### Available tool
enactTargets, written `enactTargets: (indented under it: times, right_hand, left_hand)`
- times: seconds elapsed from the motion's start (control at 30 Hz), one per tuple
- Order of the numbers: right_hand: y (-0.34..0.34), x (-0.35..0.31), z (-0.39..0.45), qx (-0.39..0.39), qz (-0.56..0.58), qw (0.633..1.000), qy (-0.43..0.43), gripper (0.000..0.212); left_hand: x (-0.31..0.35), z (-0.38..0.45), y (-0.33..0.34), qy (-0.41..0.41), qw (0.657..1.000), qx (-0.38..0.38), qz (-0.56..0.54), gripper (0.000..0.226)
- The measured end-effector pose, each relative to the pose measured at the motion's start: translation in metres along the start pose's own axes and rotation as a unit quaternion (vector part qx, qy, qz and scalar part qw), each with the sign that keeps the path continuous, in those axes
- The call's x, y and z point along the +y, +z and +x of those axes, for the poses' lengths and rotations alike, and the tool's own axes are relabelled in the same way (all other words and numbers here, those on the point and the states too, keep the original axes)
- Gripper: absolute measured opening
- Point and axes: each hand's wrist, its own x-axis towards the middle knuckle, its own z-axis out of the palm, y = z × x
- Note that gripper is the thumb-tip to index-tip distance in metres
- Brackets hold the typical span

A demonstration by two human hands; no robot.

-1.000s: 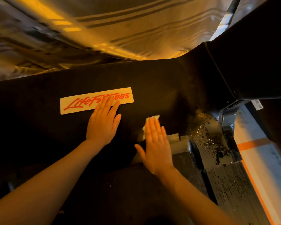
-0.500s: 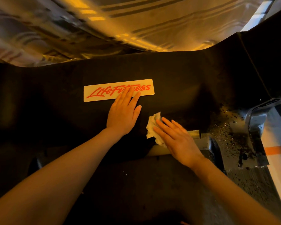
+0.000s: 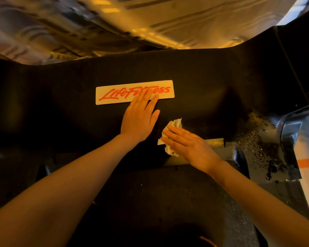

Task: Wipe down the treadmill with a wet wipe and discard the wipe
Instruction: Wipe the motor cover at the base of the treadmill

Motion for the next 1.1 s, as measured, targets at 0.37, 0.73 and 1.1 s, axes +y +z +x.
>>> enactTargets:
  times: [0.37, 0.73, 1.1]
  right_hand:
    - [0.034, -0.037, -0.032, 0.121, -0.014, 0.989, 0.079, 0.046]
    - [0.055, -0.052, -0.03, 0.061, -0.032, 0.997, 0.037, 0.076]
    - [0.028, -0.018, -0.088, 0.143, -0.054, 0.975, 0.158, 0.047]
  left_hand:
    - [0.0, -0.001, 0.0, 0.01, 1.0, 0.017, -0.002, 0.059]
    - [0.0, -0.001, 0.001, 0.012, 1.0, 0.017, 0.004, 0.058]
    - [0.0, -0.001, -0.001, 0.009, 1.0, 0.012, -0.01, 0.056]
